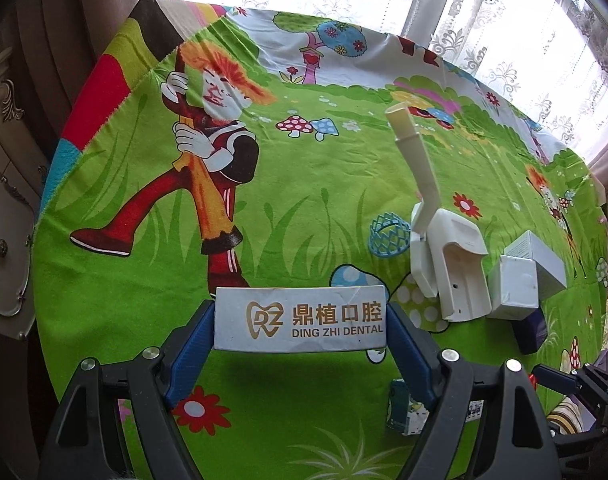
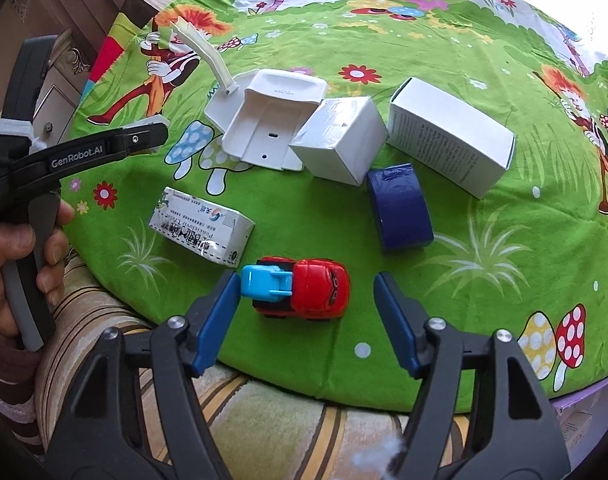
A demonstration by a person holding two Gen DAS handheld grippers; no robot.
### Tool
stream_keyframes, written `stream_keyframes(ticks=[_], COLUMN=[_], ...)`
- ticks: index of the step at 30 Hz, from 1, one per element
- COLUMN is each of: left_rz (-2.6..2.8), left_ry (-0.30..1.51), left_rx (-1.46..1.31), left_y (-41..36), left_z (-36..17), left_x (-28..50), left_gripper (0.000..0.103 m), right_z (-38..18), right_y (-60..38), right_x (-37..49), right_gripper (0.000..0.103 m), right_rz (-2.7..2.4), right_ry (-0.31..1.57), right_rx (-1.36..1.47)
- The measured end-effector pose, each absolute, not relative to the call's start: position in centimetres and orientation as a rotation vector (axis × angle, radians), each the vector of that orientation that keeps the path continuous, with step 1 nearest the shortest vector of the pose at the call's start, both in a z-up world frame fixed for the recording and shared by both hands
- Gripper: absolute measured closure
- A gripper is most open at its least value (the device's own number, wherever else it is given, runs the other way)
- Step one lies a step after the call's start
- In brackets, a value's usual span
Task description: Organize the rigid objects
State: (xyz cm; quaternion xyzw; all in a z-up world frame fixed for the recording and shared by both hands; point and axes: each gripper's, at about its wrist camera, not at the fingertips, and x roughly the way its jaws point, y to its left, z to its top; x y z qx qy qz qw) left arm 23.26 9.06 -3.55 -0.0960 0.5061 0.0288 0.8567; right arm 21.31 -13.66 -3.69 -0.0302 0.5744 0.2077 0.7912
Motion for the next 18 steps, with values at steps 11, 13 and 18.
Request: stream_keyframes(ticks=[11,13,18], left_rz=[0.046,0.043,0.034], left_ry=[1.035,1.033,1.023], left_rx=[-0.200,-0.201,-0.203], left_y=[8.1,7.9,7.5], left_z=[-2.3,-2.1,-1.6], left_x=[21.7,21.4,20.7], left_gripper=[0.020,0.020,0.020], right_z=[-3.2,-3.1,-2.4], right_y=[-13.6,-13.6,-14.1], right_x=[20.6,20.5,20.0], right_gripper=[0.054,0.054,0.054], right_rz=[0.468,0.470,0.471], right_ry=[1.204,1.203,1.185], right_rx=[-0.069,-0.071,-0.061])
